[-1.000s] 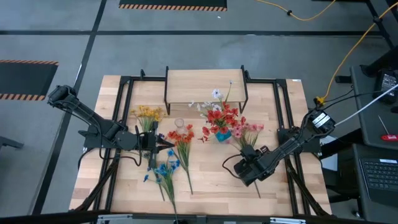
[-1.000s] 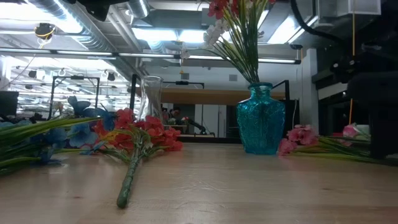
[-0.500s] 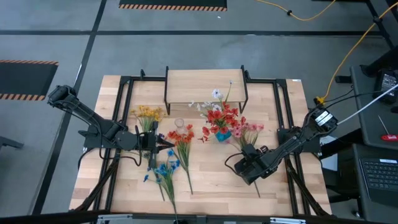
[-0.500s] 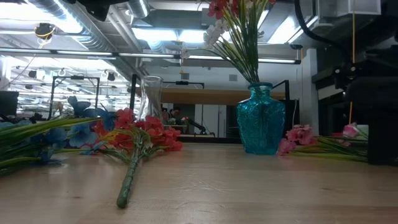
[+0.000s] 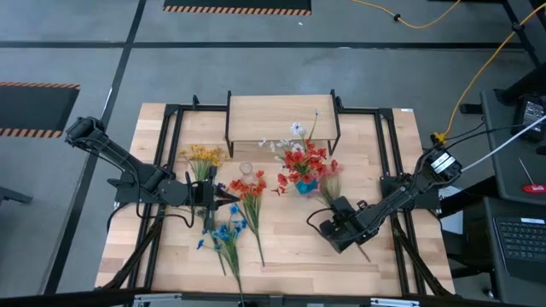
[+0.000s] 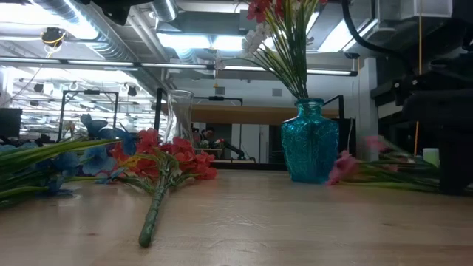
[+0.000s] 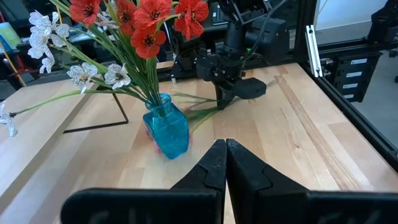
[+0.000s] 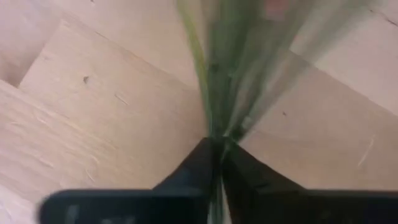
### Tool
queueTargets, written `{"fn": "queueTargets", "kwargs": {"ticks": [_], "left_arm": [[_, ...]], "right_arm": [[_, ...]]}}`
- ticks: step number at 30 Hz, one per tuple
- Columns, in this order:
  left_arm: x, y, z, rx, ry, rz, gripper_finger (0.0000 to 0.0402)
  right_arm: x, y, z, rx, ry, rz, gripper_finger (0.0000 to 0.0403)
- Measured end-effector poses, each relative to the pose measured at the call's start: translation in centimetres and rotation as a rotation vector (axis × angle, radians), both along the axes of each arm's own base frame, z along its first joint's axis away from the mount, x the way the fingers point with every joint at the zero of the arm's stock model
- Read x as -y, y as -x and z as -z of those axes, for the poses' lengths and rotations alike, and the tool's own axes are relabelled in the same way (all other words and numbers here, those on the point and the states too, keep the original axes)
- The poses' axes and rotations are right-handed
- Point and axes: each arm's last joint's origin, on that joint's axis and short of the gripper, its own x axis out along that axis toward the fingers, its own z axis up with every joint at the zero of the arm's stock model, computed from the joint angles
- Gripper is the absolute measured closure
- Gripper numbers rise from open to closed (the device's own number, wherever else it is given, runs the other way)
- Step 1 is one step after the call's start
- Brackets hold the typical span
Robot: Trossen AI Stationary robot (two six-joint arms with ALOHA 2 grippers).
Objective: Pick and place flowers into a vace then onto a shelf
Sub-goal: Put the pink flowers into the blue vase
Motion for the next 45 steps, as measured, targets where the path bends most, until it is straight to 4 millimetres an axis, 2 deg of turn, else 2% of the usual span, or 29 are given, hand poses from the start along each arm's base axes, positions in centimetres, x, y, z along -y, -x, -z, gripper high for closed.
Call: {"fn": "queueTargets", "kwargs": {"ticks": [2, 12, 18, 25, 34, 40, 45], "left_arm": [[0.0, 0.0, 0.0, 0.000, 0.000, 0.000, 0.0398], [0.0, 0.0, 0.0, 0.000, 0.000, 0.000, 0.0398], [0.0, 0.0, 0.0, 0.000, 0.000, 0.000, 0.0398], [0.0, 0.0, 0.0, 0.000, 0.000, 0.000, 0.0398], [0.0, 0.0, 0.0, 0.000, 0.001, 0.000, 0.0398], [0.0, 0.0, 0.0, 0.000, 0.002, 0.000, 0.0398], [0.0, 0.0, 0.0, 0.000, 0.002, -0.001, 0.0398]], "right_arm": [[-0.3, -0.1, -0.2, 0.004, -0.005, -0.007, 0.0394], [-0.8, 0.3, -2.0, -0.076, 0.024, -0.022, 0.0397], [-0.8, 1.5, -4.2, -0.004, 0.063, -0.021, 0.0400], [-0.9, 4.8, -6.6, 0.086, 0.174, 0.056, 0.0401], [-2.0, 7.1, -7.3, 0.245, 0.266, 0.059, 0.0402], [-1.7, 8.4, -8.0, 0.374, 0.389, 0.084, 0.0402], [-1.3, 8.5, -8.6, 0.481, 0.477, 0.038, 0.0402]]}}
